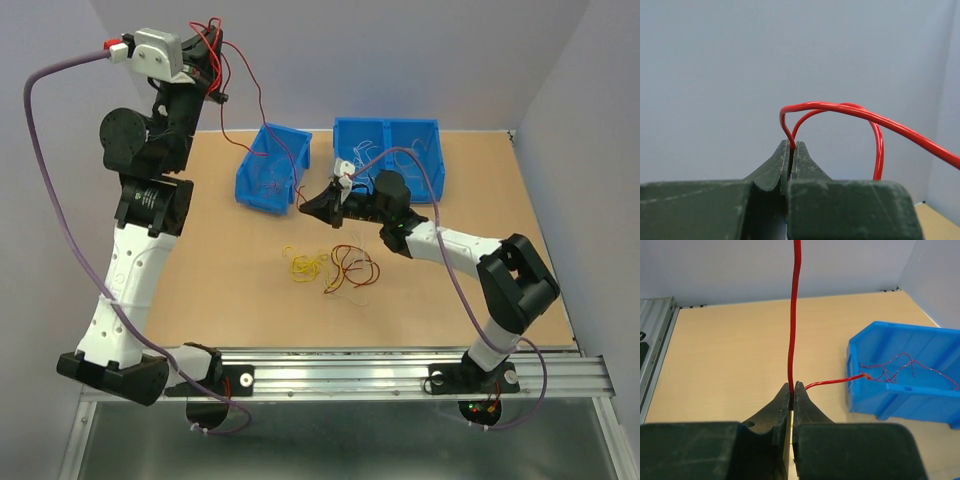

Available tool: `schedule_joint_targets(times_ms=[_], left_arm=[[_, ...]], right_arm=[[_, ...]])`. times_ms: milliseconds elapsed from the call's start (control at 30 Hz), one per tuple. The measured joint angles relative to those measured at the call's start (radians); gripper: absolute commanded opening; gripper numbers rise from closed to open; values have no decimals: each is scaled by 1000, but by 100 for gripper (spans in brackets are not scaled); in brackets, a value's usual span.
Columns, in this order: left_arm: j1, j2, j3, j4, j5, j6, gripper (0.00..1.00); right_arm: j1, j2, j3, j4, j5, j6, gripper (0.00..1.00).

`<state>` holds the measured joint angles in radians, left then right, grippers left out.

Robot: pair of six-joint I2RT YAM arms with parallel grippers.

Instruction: Untangle the cables

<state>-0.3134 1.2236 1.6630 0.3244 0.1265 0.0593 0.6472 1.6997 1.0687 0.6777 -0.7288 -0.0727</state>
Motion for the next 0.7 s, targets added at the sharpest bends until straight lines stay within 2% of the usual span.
schedule_joint_targets(times_ms=[33, 67, 100, 233, 267, 300, 367, 700], left_arm=[[7, 13, 0, 0, -19, 4, 0], [12, 26, 0, -1, -32, 8, 0], [19, 41, 0, -1, -46, 11, 0], [73, 127, 0, -7, -72, 11, 0], [90, 151, 0, -12, -72, 10, 0], [106, 174, 0, -19, -71, 9, 0], [134, 228, 6, -34, -67, 7, 0], [198, 422, 14, -51, 25, -13, 0]], right_arm=[[0, -3, 0, -4, 3, -5, 4], [0, -6, 0, -9, 7, -8, 15], [0, -13, -1, -16, 11, -11, 46], [0, -37, -4, -22, 26, -27, 48], [0, -42, -4, -21, 31, -30, 53], [0, -47, -4, -22, 34, -30, 65], [0, -55, -4, -22, 42, -29, 69], [0, -58, -4, -21, 97, -31, 71]])
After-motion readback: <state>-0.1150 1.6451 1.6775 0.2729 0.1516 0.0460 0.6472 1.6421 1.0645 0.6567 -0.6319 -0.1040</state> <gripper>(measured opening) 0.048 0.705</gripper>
